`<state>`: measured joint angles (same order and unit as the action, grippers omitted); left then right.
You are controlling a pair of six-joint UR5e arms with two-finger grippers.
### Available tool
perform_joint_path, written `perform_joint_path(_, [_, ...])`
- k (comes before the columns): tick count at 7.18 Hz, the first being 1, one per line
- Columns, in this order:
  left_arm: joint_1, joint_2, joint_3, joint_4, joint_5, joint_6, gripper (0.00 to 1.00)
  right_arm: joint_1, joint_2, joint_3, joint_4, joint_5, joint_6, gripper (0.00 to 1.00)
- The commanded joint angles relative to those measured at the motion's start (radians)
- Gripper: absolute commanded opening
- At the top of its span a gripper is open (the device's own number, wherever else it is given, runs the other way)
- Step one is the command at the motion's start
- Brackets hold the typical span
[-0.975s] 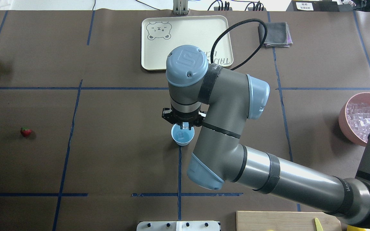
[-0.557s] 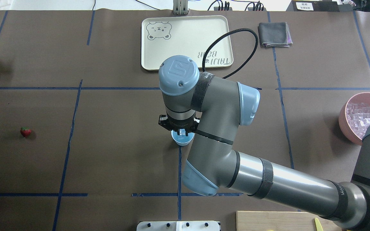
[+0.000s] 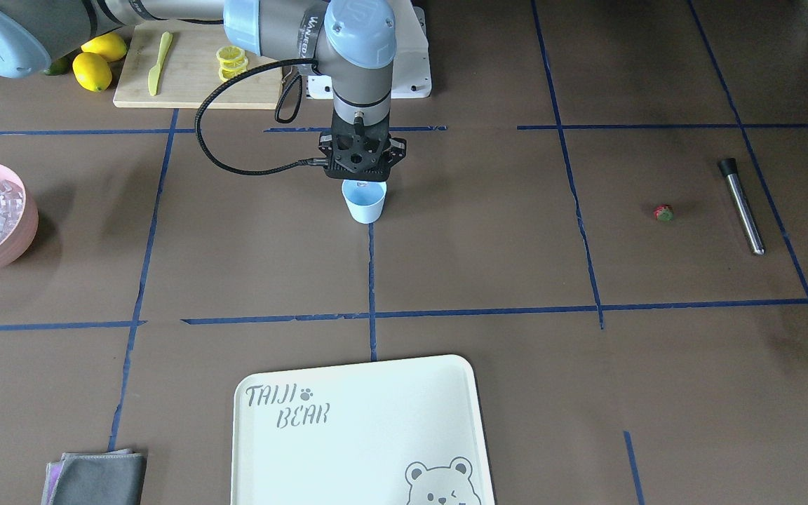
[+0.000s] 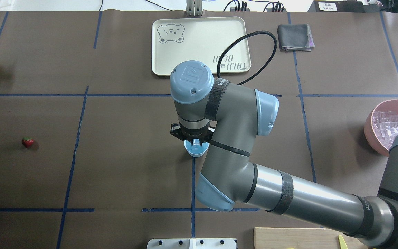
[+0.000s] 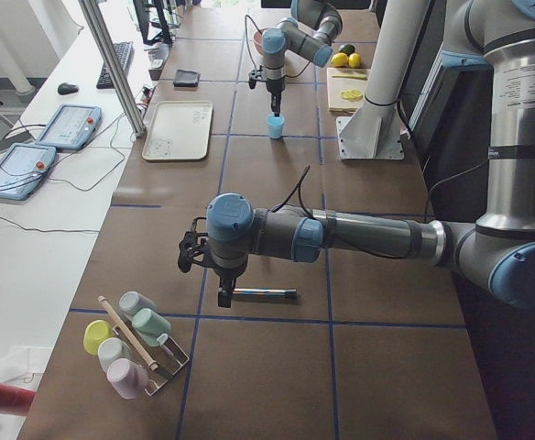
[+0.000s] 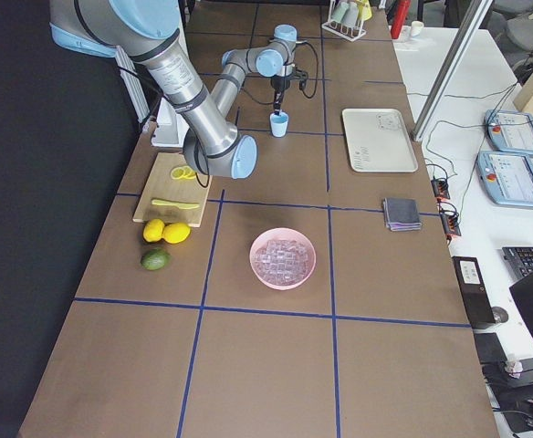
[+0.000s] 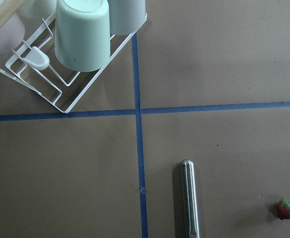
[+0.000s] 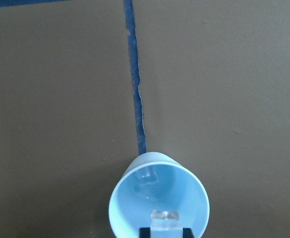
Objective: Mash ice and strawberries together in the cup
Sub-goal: 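Lower into the cup and open the right gripper to drop the cube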
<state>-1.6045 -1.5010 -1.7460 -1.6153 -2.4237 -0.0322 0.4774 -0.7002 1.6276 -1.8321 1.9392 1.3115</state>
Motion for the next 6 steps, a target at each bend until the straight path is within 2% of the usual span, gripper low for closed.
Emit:
perform_joint_path(1, [0.0,0.001,0.0,0.0,0.0,0.0,1.0,0.0,0.001,0.0,0.001,0.0,0.002,0.6])
perform_joint_path(5, [0.0,-0.001,-0.001,0.0,0.0,0.0,1.0,0.001,-0.001,0.001,0.011,-0.002,0.002,0.65])
perform_joint_path(6, [0.0,-0.001,-0.001,-0.002,0.0,0.0,1.0,0.001,-0.002,0.005,0.011,-0.002,0.0,0.74])
